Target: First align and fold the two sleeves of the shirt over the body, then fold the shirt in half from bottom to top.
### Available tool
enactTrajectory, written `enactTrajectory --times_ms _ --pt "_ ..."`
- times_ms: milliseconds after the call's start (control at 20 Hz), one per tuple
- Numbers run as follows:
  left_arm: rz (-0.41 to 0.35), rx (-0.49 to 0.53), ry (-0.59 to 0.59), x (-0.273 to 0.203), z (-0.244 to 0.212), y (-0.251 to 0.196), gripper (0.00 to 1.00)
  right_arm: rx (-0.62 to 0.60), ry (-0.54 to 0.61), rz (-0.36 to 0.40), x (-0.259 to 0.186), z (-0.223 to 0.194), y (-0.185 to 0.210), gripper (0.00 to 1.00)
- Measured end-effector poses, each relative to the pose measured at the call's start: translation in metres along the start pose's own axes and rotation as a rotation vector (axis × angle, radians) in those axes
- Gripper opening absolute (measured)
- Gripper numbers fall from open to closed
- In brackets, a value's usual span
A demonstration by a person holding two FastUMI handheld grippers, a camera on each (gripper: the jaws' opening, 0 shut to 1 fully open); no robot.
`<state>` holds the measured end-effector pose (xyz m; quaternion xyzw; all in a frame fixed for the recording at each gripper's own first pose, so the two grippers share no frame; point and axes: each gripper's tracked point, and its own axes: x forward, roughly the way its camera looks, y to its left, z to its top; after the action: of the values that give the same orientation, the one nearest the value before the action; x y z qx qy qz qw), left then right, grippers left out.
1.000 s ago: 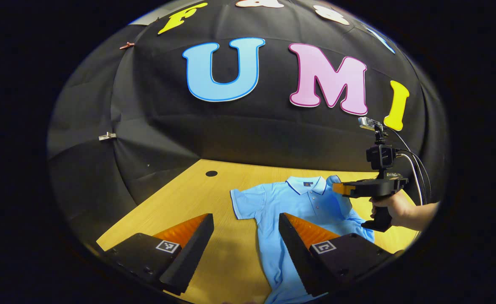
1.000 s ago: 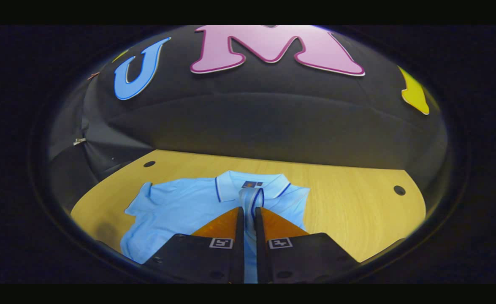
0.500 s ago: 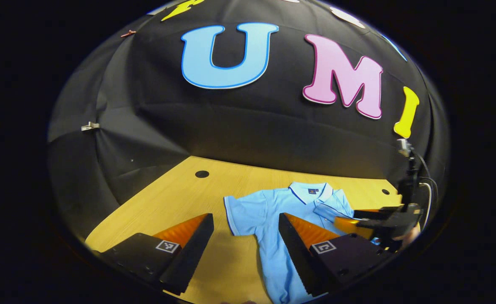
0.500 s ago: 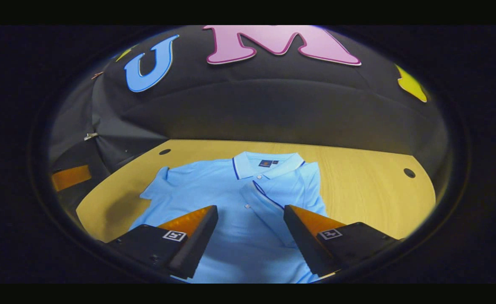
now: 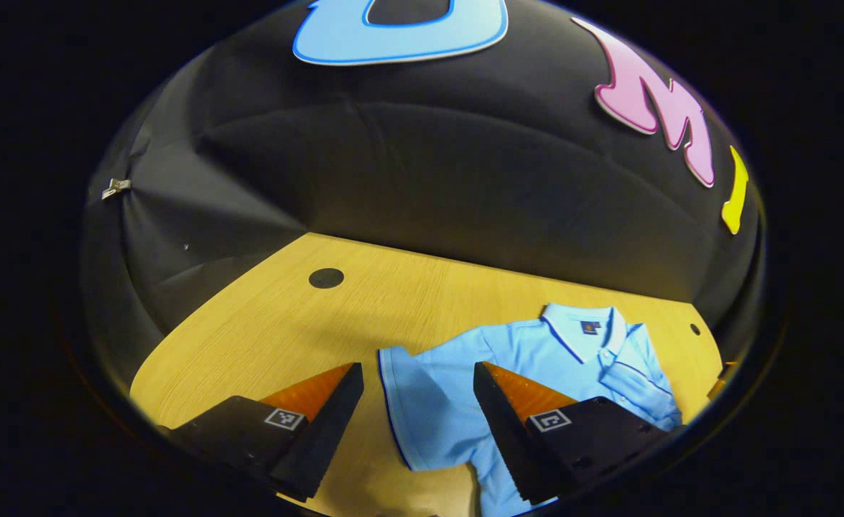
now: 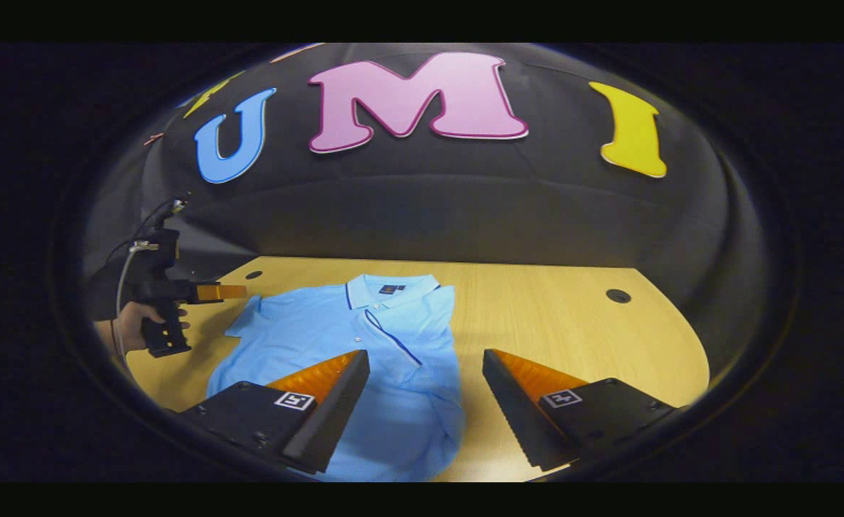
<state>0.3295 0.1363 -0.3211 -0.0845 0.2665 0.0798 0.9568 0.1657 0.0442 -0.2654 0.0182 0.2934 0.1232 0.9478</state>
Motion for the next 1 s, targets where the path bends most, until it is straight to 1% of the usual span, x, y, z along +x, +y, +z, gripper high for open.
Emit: enactTrajectory --times_ms 200,350,400,500,550,600,700,850,950,1000 --pt "0.041 -0.005 0.075 0.033 -0.019 0.006 0.98 0.001 0.003 -0.029 -0.015 -0.010 -0.020 0.98" --pt "0.082 0.052 0.102 0.039 -0.029 0.012 0.95 0.016 0.003 -0.049 -0.018 -0.014 -0.032 0.99" --pt "0.082 0.065 0.106 0.041 -0.029 0.012 0.95 0.025 0.006 -0.055 -0.017 -0.014 -0.036 0.98" --pt "0.067 0.072 0.106 0.044 -0.029 0.006 0.91 0.047 0.005 -0.061 -0.018 -0.015 -0.038 0.98" --pt "0.053 0.082 0.110 0.045 -0.031 0.001 0.83 0.056 0.002 -0.061 -0.020 -0.016 -0.038 0.98" --pt "0.038 0.092 0.115 0.045 -0.031 -0.005 0.83 0.061 0.000 -0.063 -0.019 -0.015 -0.038 0.99" --pt "0.010 0.113 0.121 0.047 -0.032 -0.016 0.53 0.067 0.003 -0.063 -0.021 -0.019 -0.036 0.98" --pt "0.025 0.143 0.123 0.046 -0.030 -0.023 0.08 0.082 0.031 -0.054 -0.027 -0.030 -0.028 0.98" --pt "0.012 0.142 0.140 0.042 -0.030 -0.035 0.06 0.077 0.036 -0.054 -0.033 -0.032 -0.026 0.98" --pt "0.018 0.165 0.139 0.037 -0.027 -0.037 0.06 0.076 0.040 -0.053 -0.034 -0.033 -0.025 0.99"
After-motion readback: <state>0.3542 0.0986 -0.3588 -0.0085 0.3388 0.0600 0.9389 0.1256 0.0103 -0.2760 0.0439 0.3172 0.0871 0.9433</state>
